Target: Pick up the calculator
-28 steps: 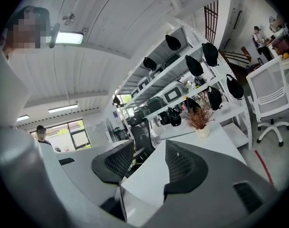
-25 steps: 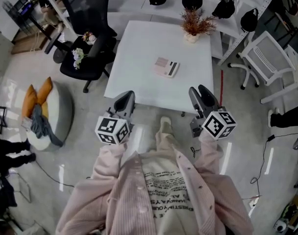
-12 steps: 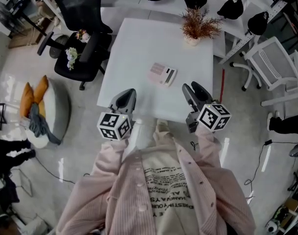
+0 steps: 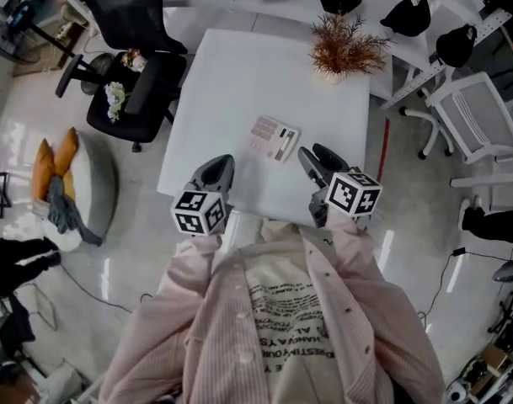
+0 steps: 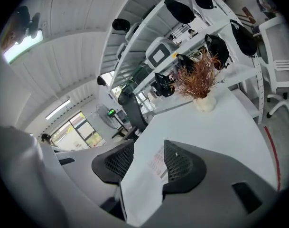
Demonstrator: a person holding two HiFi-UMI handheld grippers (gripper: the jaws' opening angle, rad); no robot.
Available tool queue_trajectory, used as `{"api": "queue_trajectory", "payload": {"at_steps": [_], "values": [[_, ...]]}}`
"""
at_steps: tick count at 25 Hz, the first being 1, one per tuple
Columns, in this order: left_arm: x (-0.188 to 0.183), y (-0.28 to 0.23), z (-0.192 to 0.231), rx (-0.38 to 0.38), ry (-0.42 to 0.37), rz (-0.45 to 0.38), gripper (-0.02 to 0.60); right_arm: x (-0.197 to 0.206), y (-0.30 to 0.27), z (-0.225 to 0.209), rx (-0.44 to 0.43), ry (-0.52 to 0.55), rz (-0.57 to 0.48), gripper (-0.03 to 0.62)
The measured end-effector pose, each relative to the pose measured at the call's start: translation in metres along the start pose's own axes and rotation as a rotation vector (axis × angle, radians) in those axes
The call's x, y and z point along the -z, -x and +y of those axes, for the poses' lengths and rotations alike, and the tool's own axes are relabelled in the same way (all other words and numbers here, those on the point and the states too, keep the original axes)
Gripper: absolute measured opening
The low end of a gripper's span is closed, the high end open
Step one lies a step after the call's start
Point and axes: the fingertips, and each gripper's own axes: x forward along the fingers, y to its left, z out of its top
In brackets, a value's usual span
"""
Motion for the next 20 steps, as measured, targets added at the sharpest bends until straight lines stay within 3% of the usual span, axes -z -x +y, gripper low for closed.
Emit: {"api": "queue_trajectory", "payload": {"at_steps": [6,20], "values": [[0.018,-0.029,0.002,-0.009,0.028,0.052,0.002,0.022,-0.023,-0.024,-0.012,-0.065,0.086,0.178],[0.058,-0.057,0.020,-0.013,0.079,0.166,0.002,0.064,-0.065,-0.068,0.092,-0.183,0.170,0.179]]}}
